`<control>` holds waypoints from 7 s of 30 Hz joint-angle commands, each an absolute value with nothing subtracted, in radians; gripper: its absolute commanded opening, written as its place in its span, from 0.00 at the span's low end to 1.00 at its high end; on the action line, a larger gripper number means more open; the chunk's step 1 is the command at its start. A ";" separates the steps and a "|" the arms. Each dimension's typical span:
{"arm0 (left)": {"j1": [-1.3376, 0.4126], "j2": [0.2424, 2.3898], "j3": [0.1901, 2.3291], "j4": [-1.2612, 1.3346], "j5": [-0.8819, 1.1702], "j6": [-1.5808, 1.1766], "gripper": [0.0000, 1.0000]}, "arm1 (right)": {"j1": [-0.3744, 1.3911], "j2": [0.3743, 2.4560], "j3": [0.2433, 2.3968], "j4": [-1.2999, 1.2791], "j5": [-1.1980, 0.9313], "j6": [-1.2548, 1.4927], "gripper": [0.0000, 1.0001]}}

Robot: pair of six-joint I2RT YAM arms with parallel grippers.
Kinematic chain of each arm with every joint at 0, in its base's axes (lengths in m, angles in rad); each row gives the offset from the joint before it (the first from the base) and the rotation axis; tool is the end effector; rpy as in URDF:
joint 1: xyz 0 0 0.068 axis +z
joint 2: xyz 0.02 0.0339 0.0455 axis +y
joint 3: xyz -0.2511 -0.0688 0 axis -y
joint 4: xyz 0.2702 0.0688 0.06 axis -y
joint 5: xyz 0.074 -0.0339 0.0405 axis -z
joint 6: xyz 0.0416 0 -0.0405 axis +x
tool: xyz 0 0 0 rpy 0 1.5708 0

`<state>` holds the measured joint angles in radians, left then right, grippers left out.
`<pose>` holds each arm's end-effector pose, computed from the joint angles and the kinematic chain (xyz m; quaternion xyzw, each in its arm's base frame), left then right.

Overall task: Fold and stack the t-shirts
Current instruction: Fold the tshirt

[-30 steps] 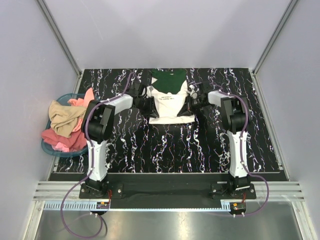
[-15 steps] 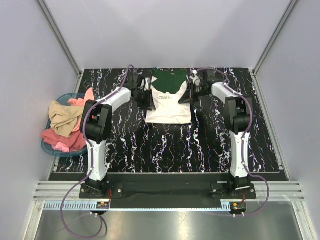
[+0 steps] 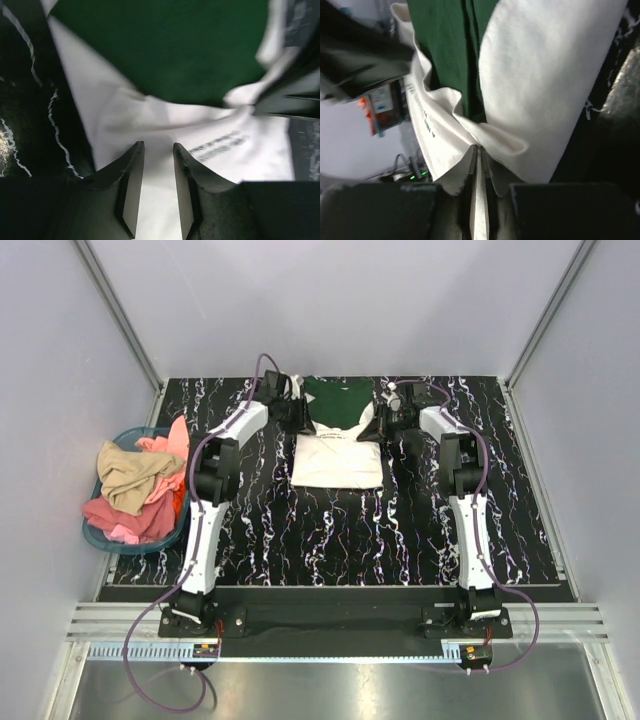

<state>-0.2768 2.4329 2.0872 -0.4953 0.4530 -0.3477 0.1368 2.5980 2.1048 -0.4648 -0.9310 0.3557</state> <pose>0.5332 -0.1704 0.1588 0.0478 0.9126 -0.3065 0.2665 0.5484 0.1092 0.0874 -0.0415 0.8617 0.4808 0.1571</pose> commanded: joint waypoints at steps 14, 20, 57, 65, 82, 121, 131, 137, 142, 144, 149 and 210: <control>-0.210 2.333 2.071 -0.485 0.581 -0.364 0.39 | 0.098 2.504 2.191 -0.518 -0.812 0.419 0.34; -0.207 2.133 1.876 -0.483 0.627 -0.359 0.42 | 0.098 2.212 1.849 -0.512 -0.640 0.469 0.61; -0.219 2.023 1.215 -0.227 0.540 -0.492 0.39 | 0.167 1.971 1.052 -0.025 -0.578 0.623 0.42; -0.221 2.040 1.224 -0.229 0.551 -0.488 0.25 | 0.167 1.961 1.037 -0.034 -0.584 0.626 0.48; -0.222 2.048 1.241 -0.258 0.568 -0.472 0.00 | 0.167 1.951 1.031 -0.086 -0.558 0.589 0.23; -0.687 1.126 0.831 -0.511 0.193 -0.643 0.00 | 0.167 0.949 0.730 -0.560 -0.428 0.600 0.00; -0.476 1.353 1.075 -0.540 0.265 -0.534 0.00 | 0.167 1.337 1.070 -0.538 -0.423 0.506 0.00; -0.365 1.584 1.302 -0.551 0.339 -0.477 0.00 | 0.167 1.624 1.353 -0.535 -0.492 0.462 0.00; -0.290 1.829 1.523 -0.546 0.390 -0.434 0.00 | 0.166 1.932 1.664 -0.523 -0.555 0.443 0.02; -0.270 1.902 1.625 -0.542 0.403 -0.422 0.00 | 0.163 2.016 1.745 -0.520 -0.584 0.433 0.03; -0.198 2.133 1.848 -0.460 0.515 -0.454 0.00 | 0.140 2.273 2.017 -0.517 -0.672 0.460 0.03; -0.445 1.455 1.257 -0.637 0.334 -0.494 0.00 | 0.140 1.383 1.213 -0.563 -0.558 0.463 0.00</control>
<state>-0.5159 1.3605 1.1118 -0.6041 0.3050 -0.5907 0.1383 1.2625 1.0615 -0.6197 -0.5171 0.5388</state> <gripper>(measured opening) 0.034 0.014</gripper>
